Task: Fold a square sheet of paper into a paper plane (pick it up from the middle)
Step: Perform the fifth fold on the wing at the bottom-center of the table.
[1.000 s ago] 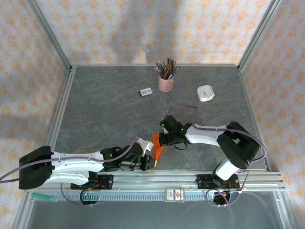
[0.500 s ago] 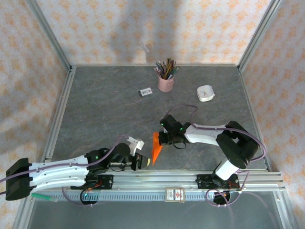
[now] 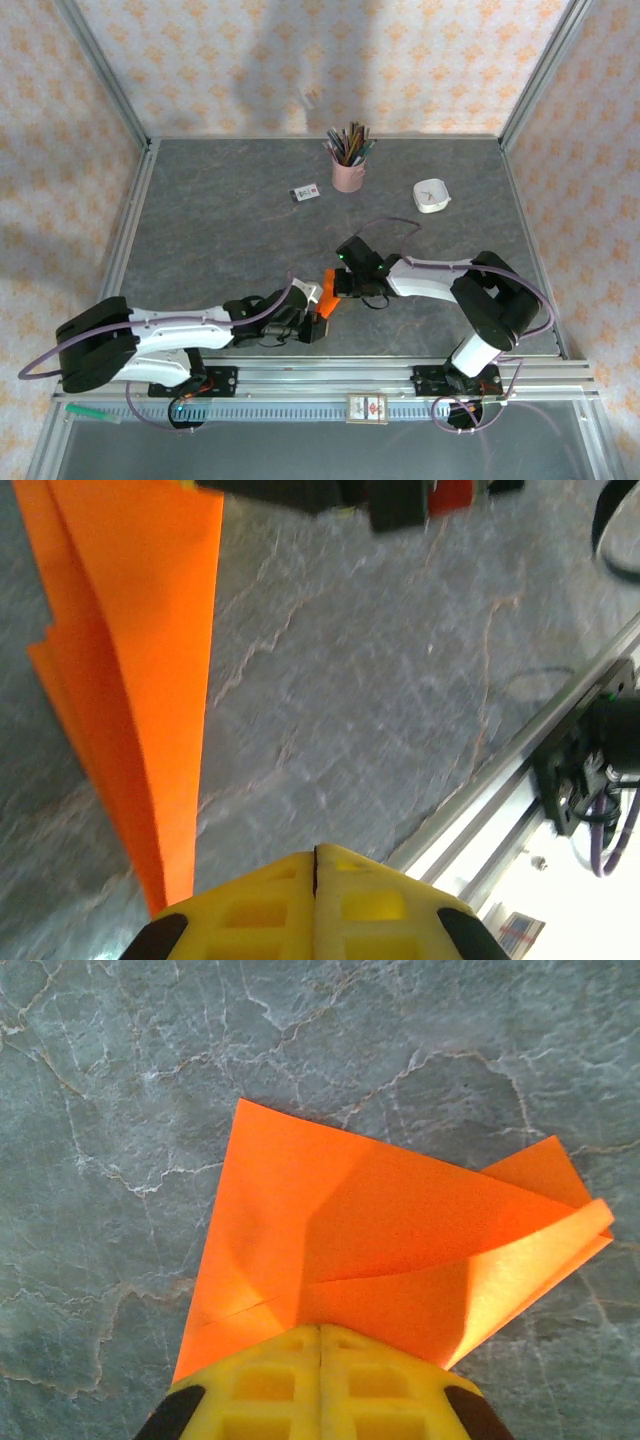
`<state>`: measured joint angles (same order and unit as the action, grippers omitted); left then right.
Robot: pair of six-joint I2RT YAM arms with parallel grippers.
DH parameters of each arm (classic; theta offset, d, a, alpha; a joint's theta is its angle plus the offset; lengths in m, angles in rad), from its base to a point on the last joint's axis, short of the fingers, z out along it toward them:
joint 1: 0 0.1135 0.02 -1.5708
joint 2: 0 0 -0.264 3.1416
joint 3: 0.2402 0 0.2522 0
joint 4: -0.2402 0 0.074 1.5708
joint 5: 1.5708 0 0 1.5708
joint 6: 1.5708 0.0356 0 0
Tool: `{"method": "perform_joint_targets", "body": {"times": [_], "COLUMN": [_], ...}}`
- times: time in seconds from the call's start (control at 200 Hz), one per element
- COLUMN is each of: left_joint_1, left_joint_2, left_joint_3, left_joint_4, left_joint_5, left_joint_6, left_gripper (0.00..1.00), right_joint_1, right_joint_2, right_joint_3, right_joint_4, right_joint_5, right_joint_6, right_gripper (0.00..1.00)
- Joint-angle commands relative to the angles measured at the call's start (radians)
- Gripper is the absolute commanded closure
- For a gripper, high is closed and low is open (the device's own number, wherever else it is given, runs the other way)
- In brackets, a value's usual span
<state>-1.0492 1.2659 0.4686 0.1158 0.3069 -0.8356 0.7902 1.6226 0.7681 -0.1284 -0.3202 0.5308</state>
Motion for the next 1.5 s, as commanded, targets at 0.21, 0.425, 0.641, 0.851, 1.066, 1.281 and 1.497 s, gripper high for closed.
{"method": "perform_joint_targets", "body": {"times": [0.21, 0.425, 0.641, 0.851, 1.066, 1.281, 1.497], "left_joint_1": [0.099, 0.112, 0.111, 0.111, 0.111, 0.111, 0.111], "left_joint_2": [0.119, 0.173, 0.186, 0.19, 0.193, 0.198, 0.196], "left_joint_3": [0.016, 0.002, -0.041, -0.092, -0.13, -0.15, -0.148], "left_joint_4": [0.122, 0.128, 0.129, 0.147, 0.142, 0.142, 0.14], "left_joint_5": [0.047, 0.043, 0.038, 0.041, 0.028, 0.023, 0.02], "left_joint_6": [0.059, 0.063, 0.07, 0.052, 0.037, 0.026, 0.017], "left_gripper": [0.93, 0.95, 0.96, 0.98, 0.99, 1.0, 1.0], "right_joint_1": [-0.014, -0.017, -0.021, -0.022, -0.022, -0.021, 0.011], "right_joint_2": [0.046, 0.046, 0.046, 0.04, 0.007, -0.073, -0.175], "right_joint_3": [-0.041, -0.04, -0.032, -0.001, 0.085, 0.106, -0.017], "right_joint_4": [-0.078, -0.08, -0.079, -0.086, -0.086, -0.05, 0.019], "right_joint_5": [0.091, 0.092, 0.089, 0.078, 0.012, -0.119, -0.17], "right_joint_6": [0.011, 0.008, 0.004, -0.004, -0.023, -0.03, 0.02], "right_gripper": [1.0, 1.0, 1.0, 1.0, 0.96, 0.89, 0.9]}}
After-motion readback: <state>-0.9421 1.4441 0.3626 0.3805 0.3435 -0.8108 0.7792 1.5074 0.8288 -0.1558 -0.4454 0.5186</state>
